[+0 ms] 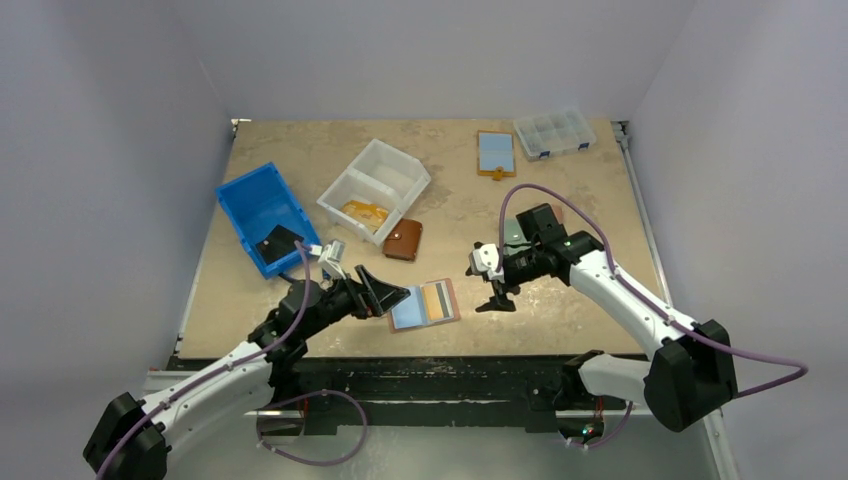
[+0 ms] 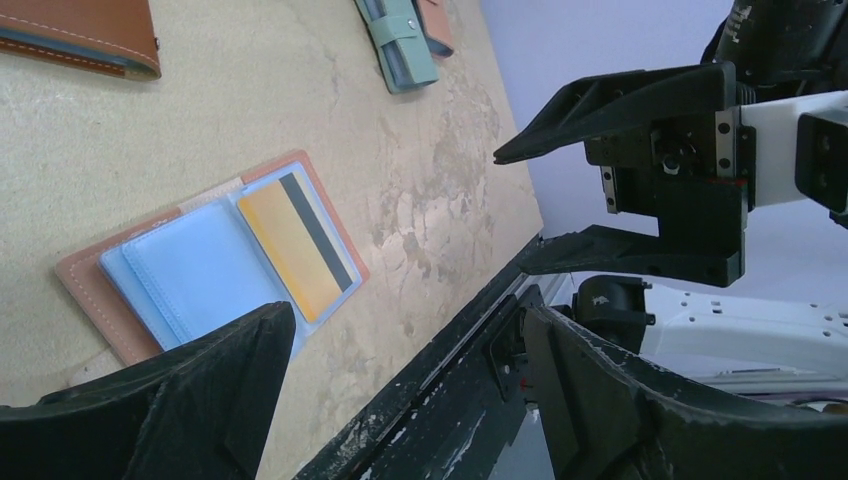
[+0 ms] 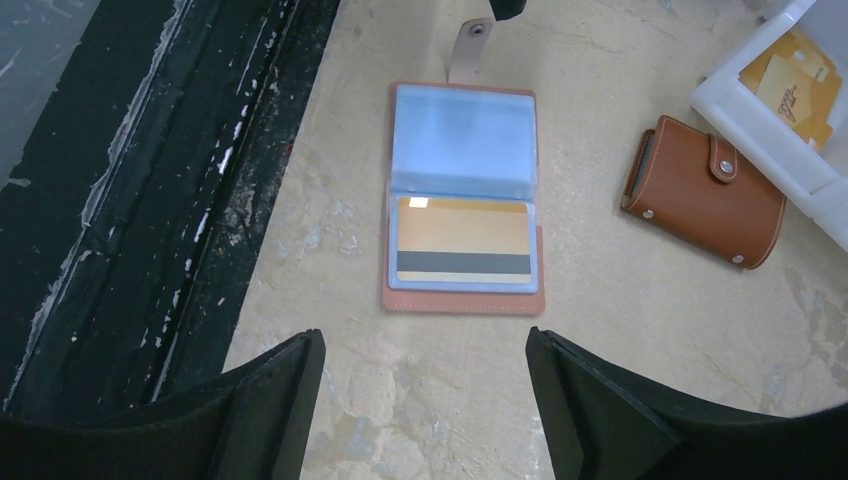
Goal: Take the credit cards out of the card holder
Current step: Remove the credit card from the card holder.
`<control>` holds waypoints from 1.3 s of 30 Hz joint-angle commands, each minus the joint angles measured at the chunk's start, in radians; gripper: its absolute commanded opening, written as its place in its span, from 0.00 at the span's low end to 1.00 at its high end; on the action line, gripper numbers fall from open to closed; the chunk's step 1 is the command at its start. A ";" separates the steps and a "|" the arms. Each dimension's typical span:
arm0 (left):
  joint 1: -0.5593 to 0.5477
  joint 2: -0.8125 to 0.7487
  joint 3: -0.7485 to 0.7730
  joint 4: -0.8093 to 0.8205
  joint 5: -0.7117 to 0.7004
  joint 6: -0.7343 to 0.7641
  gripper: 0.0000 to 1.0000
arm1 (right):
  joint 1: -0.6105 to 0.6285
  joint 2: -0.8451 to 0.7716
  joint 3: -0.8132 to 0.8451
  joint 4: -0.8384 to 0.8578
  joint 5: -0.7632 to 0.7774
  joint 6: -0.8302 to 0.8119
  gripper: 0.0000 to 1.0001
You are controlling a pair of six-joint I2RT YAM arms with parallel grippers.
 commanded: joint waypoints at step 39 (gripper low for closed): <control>-0.099 0.371 0.027 0.327 -0.018 -0.079 0.63 | 0.105 0.205 0.059 0.276 0.136 0.525 0.18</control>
